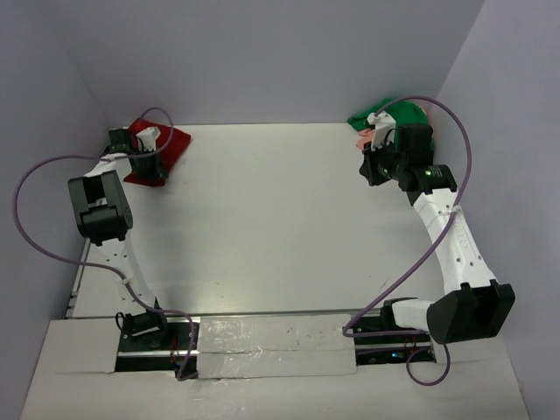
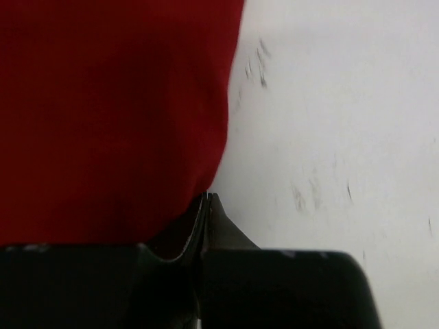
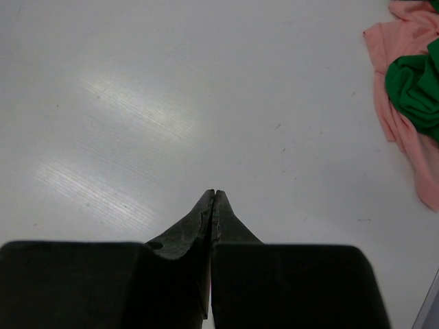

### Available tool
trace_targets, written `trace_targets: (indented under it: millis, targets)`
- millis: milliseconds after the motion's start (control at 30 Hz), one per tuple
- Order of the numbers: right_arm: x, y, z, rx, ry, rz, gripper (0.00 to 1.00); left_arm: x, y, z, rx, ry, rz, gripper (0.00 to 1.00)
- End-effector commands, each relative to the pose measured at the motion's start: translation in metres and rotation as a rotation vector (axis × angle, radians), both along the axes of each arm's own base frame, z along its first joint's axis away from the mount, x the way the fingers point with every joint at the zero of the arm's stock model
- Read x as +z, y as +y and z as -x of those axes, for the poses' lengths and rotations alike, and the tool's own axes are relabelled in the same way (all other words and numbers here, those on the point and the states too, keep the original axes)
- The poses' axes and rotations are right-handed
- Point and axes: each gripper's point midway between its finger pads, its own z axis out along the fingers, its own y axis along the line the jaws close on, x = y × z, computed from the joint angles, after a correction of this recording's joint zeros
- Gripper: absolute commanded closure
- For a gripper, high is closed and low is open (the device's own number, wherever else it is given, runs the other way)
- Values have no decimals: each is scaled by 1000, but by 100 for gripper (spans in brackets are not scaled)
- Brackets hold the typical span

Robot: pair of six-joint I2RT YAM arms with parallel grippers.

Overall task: Fold and stack the t-shirts
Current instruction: Neatly place the folded tshirt to the corner

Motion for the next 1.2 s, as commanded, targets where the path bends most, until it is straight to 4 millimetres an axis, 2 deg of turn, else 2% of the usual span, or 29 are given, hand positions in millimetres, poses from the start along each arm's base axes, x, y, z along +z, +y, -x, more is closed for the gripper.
trace_targets:
  millis: [0,133,233,300,333,367,533,600,633,700,733,767,800,833,867,900,933,967,1000,1033,1067,1100,1133,1167]
  targets:
    - [9,0,0,-5,-28,-22,100,29,14,-43,11,-130,-38,100]
    - [9,0,-1,-5,-31,-20,100,37,23,-66,59,-173,-37,100]
    - [11,0,-2,-6,-37,-17,100,37,38,-86,150,-177,-52,100]
    - [11,-1,-1,-7,-39,-16,100,36,41,-93,160,-171,-50,100]
    - [11,-1,-1,-9,-40,-14,100,44,42,-101,166,-190,-52,100]
    - [12,-1,-1,-8,-42,-12,100,36,41,-101,165,-169,-44,100]
    - [10,-3,1,-12,-45,-5,100,38,39,-102,153,-178,-49,100]
    - [7,-3,0,-19,-31,-13,100,40,30,-98,115,-176,-17,100]
    - [6,-2,-1,-21,-22,-17,100,44,23,-89,89,-169,9,100]
    - [2,-1,-3,-23,-1,-25,100,57,0,-74,-4,-183,78,85]
    - [2,-1,-4,-33,3,-30,99,51,-10,-58,-27,-153,108,73]
    - [3,-2,-5,-38,2,-30,97,81,-19,-51,-55,-202,116,39]
    - [4,-2,-5,-36,0,-32,90,92,-26,-45,-73,-222,129,16]
    - [8,-2,-7,-43,-17,-34,86,119,-36,-31,-105,-272,138,2]
    - [13,-4,-5,-56,-43,-33,79,134,-44,-23,-127,-300,139,1]
    - [23,-5,-9,-70,-91,-48,61,148,-49,-16,-140,-329,142,1]
    - [27,-6,-9,-84,-117,-50,56,177,-55,-2,-148,-387,143,1]
    - [34,-8,-4,-99,-158,-54,52,191,-60,6,-153,-418,148,1]
    - [46,-11,-7,-115,-220,-61,50,204,-62,13,-150,-447,151,1]
    - [51,-12,-6,-124,-252,-70,50,228,-63,27,-125,-510,144,1]
    - [54,-11,-1,-128,-281,-84,50,238,-63,34,-113,-546,131,1]
    - [63,-12,-2,-146,-318,-105,50,228,-65,46,-69,-516,169,1]
    - [62,-11,-1,-145,-324,-113,50,255,-66,59,-65,-593,149,1]
    - [60,-10,1,-156,-322,-139,49,263,-66,64,-50,-635,132,1]
